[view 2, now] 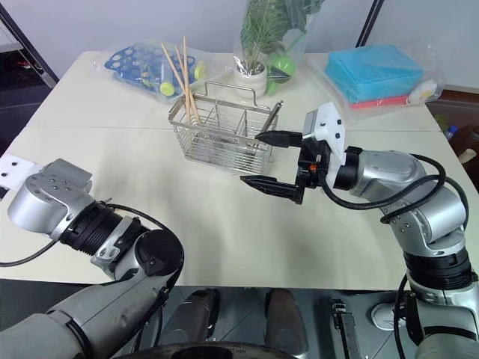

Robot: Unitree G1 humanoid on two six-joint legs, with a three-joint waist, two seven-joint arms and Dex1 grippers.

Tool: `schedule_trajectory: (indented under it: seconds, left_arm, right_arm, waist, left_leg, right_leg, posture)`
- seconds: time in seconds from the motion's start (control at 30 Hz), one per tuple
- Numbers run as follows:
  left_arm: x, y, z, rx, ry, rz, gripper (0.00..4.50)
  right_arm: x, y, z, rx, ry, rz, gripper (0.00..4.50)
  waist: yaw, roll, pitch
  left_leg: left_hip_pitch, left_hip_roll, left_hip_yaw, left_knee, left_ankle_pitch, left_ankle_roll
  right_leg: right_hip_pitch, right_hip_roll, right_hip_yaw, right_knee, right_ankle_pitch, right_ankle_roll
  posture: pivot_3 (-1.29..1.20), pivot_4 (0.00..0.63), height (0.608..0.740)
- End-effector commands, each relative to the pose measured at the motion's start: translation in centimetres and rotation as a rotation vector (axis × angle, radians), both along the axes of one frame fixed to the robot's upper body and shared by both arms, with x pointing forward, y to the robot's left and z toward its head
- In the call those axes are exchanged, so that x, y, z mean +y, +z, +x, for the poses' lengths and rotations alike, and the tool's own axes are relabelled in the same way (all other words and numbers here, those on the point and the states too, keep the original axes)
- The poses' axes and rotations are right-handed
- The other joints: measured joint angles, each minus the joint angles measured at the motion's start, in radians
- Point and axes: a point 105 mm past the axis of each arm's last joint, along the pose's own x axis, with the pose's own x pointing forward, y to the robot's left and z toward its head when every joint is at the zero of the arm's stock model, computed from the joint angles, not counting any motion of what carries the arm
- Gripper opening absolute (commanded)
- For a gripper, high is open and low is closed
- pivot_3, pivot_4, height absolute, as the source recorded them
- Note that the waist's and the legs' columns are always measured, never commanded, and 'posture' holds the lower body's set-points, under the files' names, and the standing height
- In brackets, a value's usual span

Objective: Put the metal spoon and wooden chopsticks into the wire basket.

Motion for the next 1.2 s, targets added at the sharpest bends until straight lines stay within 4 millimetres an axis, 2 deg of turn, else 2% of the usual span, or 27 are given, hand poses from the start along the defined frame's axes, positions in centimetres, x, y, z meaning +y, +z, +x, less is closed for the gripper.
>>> schedule_trajectory:
  seconds: [0.03,0.27,0.57,0.97,1.2]
  left_arm:
    - [-1.1,-0.3,0.7,-0.067,0.001,-0.029,4.26]
    - [-1.3,-1.7,0.5,-0.063,0.04,-0.071,4.26]
    - [-2.0,-3.1,-0.2,0.028,0.068,-0.127,4.26]
    - [-0.9,-5.9,-0.1,0.063,0.092,-0.177,4.26]
    - [-0.5,-6.8,0.6,0.049,0.097,-0.196,4.26]
  right_arm:
    - [0.0,1.1,-0.7,-0.057,0.0,0.009,4.5]
    - [-0.3,1.2,-0.7,-0.059,-0.025,0.011,4.5]
    - [-0.5,1.0,-0.8,-0.055,-0.034,0.004,4.5]
    - [0.2,1.9,-1.0,-0.077,-0.01,0.02,4.5]
    - [0.5,2.3,-1.1,-0.078,-0.003,0.024,4.5]
  waist:
    - [0.005,0.0,0.0]
    - [0.004,-0.001,0.0]
    - [0.005,-0.001,0.0]
    - [0.005,-0.001,0.0]
    - [0.004,0.011,-0.007]
  left_leg:
    - [0.0,0.0,0.0,0.0,0.0,0.0]
    - [0.0,0.0,0.0,0.001,0.0,0.0]
    - [0.0,0.0,0.0,0.003,0.0,0.0]
    - [0.0,0.0,0.0,0.005,-0.001,-0.001]
    - [0.002,0.0,0.0,0.005,-0.003,0.003]
  right_leg:
    - [0.0,0.0,0.0,0.0,0.0,0.0]
    - [0.001,0.0,0.0,-0.001,0.0,0.0]
    - [0.001,0.0,0.0,0.0,0.0,0.0]
    - [0.002,0.0,0.0,0.0,0.0,0.001]
    - [0.005,0.0,0.0,0.0,0.0,0.001]
  posture:
    - [0.0,0.15,0.74]
    - [0.0,0.15,0.74]
    - [0.0,0.15,0.74]
    - [0.0,0.15,0.74]
    - [0.0,0.15,0.74]
